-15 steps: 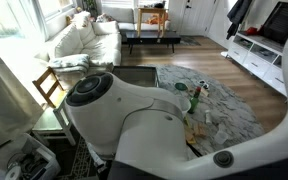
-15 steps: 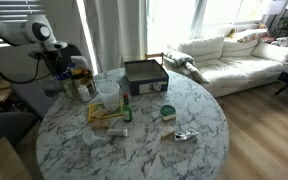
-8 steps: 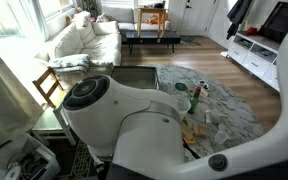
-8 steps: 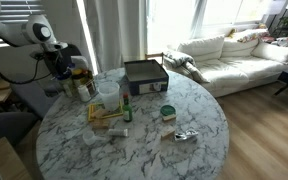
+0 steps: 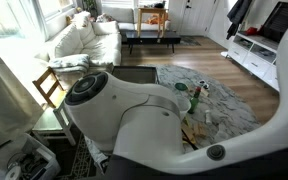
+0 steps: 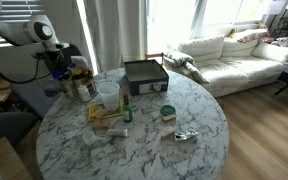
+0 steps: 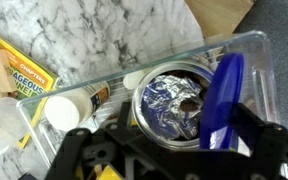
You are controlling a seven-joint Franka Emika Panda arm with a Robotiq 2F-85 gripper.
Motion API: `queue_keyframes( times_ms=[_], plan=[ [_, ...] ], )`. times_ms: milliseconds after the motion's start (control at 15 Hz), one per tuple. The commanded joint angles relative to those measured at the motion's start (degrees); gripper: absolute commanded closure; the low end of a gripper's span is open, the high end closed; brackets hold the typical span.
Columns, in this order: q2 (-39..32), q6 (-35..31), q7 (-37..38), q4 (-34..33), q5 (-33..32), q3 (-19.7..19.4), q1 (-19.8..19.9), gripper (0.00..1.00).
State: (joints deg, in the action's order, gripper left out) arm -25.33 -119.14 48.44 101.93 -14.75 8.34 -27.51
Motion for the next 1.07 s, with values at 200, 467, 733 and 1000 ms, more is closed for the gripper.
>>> queue_keyframes(
  times_ms=[200,467,733,1000],
  plan=[
    [1.33,1.23,1.22,0.25,-0.85,-0.61,0.42,0.0],
    [2.08,1.27,0.74,0.25,-0.22,-0.45,1.08,0.0],
    [1.83,2.14,0.11,0.96,0.28,-0.18,1.74,0.0],
    [2.21,0.36,0.34,0.74,1.76,0.33,2.13,0.0]
  ],
)
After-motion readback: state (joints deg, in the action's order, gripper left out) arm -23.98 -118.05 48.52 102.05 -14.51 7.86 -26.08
